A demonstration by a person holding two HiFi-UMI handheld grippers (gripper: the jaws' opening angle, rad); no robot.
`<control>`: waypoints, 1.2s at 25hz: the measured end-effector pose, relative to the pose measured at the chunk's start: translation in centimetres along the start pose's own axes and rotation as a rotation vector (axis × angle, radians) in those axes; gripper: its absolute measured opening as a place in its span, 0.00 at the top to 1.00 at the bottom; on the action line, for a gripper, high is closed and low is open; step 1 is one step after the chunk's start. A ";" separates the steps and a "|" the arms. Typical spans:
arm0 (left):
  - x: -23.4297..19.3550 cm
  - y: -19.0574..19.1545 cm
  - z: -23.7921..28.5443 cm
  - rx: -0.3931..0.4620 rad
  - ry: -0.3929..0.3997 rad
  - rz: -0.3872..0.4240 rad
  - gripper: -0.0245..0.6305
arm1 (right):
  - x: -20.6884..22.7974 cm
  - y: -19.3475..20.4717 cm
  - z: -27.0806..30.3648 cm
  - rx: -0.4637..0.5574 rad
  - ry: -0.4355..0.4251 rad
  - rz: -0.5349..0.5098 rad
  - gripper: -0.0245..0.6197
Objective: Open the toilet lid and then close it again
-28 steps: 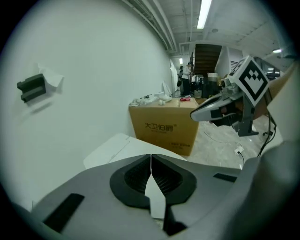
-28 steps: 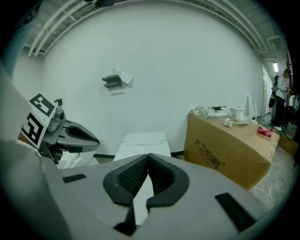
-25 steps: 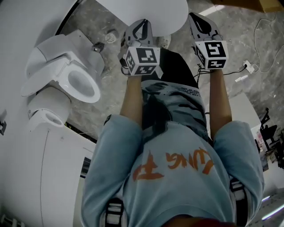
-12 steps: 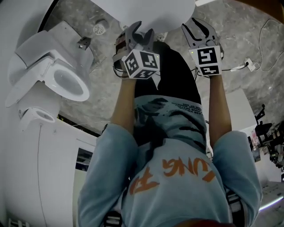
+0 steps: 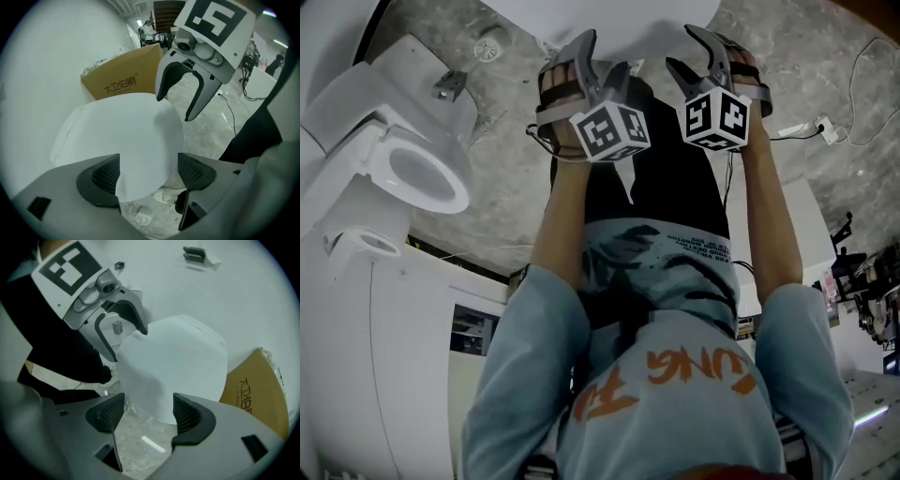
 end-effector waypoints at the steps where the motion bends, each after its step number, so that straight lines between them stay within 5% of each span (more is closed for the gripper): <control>1: 0.2 0.0 0.3 0.000 -0.016 0.016 0.39 | -0.4 0.0 0.4 -0.007 0.002 -0.045 0.43; 15: 2.0 0.7 1.4 -0.037 -0.028 0.095 0.39 | -0.7 -0.4 2.8 -0.065 -0.007 -0.253 0.39; 22: 1.8 0.5 2.4 -0.016 -0.057 0.170 0.39 | -1.6 -0.5 2.4 -0.084 0.018 -0.226 0.55; 30: 2.5 -0.8 2.0 -0.010 -0.072 0.173 0.39 | -1.3 -1.2 0.3 -0.080 0.038 -0.178 0.55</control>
Point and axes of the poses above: the fingertips, and each gripper's own axes: z forward along the fingers, x to its right, y out of its underside, the point moved 8 cm from there along -z, backward along the fingers, and after that the axes turned 4 degrees about y, right-handed, at the moved point
